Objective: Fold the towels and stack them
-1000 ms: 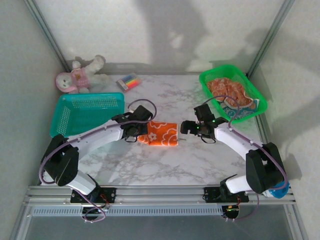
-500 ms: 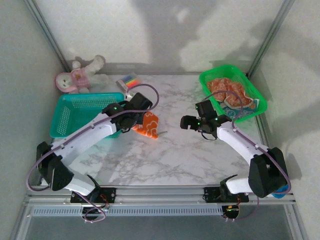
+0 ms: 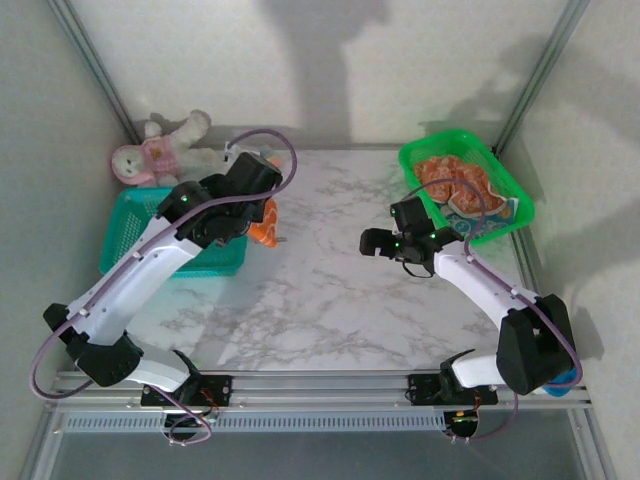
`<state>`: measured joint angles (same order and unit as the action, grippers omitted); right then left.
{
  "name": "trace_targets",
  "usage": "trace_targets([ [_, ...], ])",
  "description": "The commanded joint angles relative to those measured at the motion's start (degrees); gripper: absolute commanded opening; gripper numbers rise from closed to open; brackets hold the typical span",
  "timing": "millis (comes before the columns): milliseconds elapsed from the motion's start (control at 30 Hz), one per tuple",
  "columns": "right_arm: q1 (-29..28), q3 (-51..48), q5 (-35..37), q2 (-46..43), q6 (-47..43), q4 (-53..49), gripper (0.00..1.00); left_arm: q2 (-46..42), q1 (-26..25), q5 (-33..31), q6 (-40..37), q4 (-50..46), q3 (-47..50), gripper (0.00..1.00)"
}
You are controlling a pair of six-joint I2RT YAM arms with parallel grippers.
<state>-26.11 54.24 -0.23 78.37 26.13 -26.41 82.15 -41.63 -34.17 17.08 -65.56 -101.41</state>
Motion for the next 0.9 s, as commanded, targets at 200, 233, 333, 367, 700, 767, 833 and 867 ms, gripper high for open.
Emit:
trace_targets([
  [200, 0.29, 1.40, -1.07, 1.21, -0.77, -0.08, 0.99, -5.12, 2.33, -10.41, -2.73, -5.91, -0.35, 0.00],
  [233, 0.27, 1.35, -1.16, 1.24, -0.71, -0.13, 0.99, -5.55, 2.66, -11.06, -2.75, -5.90, 0.36, 0.00],
  [333, 0.29, 1.22, -1.35, 1.59, -0.70, 0.00, 0.99, -6.46, 3.61, -13.71, -3.02, -5.57, 2.72, 0.00],
  [367, 0.30, 1.13, -1.37, 1.81, -0.71, 0.02, 0.99, -6.63, 3.99, -13.89, -3.18, -5.10, 3.53, 0.00],
  [700, 0.34, 0.52, -1.52, 2.15, -0.73, 0.38, 0.99, -8.58, 8.75, -9.86, -3.98, 2.12, 14.58, 0.00],
  [767, 0.34, 0.34, -1.47, 2.14, -0.68, 0.45, 0.99, -8.97, 9.40, -8.33, -4.04, 3.56, 16.72, 0.00],
  [833, 0.30, 0.19, -1.48, 2.20, -0.70, 0.47, 0.99, -9.37, 9.47, -7.59, -4.34, 5.51, 18.70, 0.00],
  [867, 0.27, 0.17, -1.51, 2.16, -0.70, 0.48, 0.99, -9.47, 9.56, -7.12, -4.42, 6.31, 19.33, 0.00],
])
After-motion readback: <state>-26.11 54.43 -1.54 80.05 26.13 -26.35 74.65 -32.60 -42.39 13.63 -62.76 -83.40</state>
